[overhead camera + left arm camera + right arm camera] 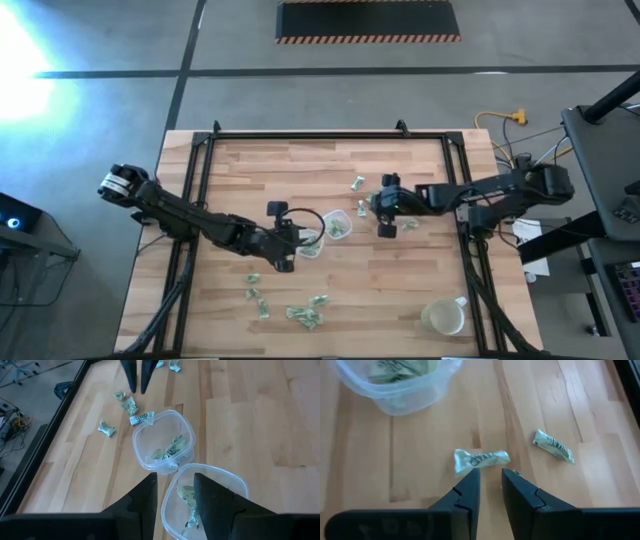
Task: Pick and place items into bin
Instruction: Put the stevia packet into the right bin
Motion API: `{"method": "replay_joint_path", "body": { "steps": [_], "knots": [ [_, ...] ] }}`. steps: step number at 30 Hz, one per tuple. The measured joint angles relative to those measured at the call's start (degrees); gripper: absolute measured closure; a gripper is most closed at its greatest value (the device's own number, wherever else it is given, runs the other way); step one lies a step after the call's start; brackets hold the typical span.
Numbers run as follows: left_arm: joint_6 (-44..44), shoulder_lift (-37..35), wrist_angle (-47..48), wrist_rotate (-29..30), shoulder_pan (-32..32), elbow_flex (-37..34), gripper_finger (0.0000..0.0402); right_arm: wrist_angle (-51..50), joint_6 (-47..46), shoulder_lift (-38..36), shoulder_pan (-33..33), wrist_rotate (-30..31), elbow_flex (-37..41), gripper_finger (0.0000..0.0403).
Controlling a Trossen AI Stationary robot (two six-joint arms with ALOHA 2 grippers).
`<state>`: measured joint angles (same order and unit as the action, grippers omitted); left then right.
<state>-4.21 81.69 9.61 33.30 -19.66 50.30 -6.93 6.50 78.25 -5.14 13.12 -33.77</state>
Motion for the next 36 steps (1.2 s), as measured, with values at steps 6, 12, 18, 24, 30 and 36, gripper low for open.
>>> {"method": "replay_joint_path", "body": {
  "steps": [6,12,18,24,30,36],
  "knots": [
    [0.0,0.0,0.0,0.0,0.0,0.0,0.0291,-1.9,1.3,4.1,-4.1,-2.5,-2.8,0.0291],
    [0.0,0.0,0.1,0.0,-0.1,0.0,0.0291,-4.4,1.3,5.3,-7.8,-3.1,-3.5,0.0248],
    [0.0,0.0,-0.1,-0.1,-0.1,0.0,0.0291,-3.5,1.1,5.8,-9.3,-4.8,-3.5,0.0223],
    [0.0,0.0,-0.1,-0.1,-0.1,0.1,0.0291,-1.5,0.7,9.1,-10.5,-6.5,-3.5,0.0222],
    [0.0,0.0,0.0,-0.1,-0.2,0.0,0.0291,-1.4,-0.4,11.7,-12.7,-9.3,-4.9,0.0223],
    [0.0,0.0,0.0,-0.1,-0.3,0.0,0.0291,-1.7,-0.6,13.6,-13.0,-9.3,-5.3,0.024]
  ]
}}
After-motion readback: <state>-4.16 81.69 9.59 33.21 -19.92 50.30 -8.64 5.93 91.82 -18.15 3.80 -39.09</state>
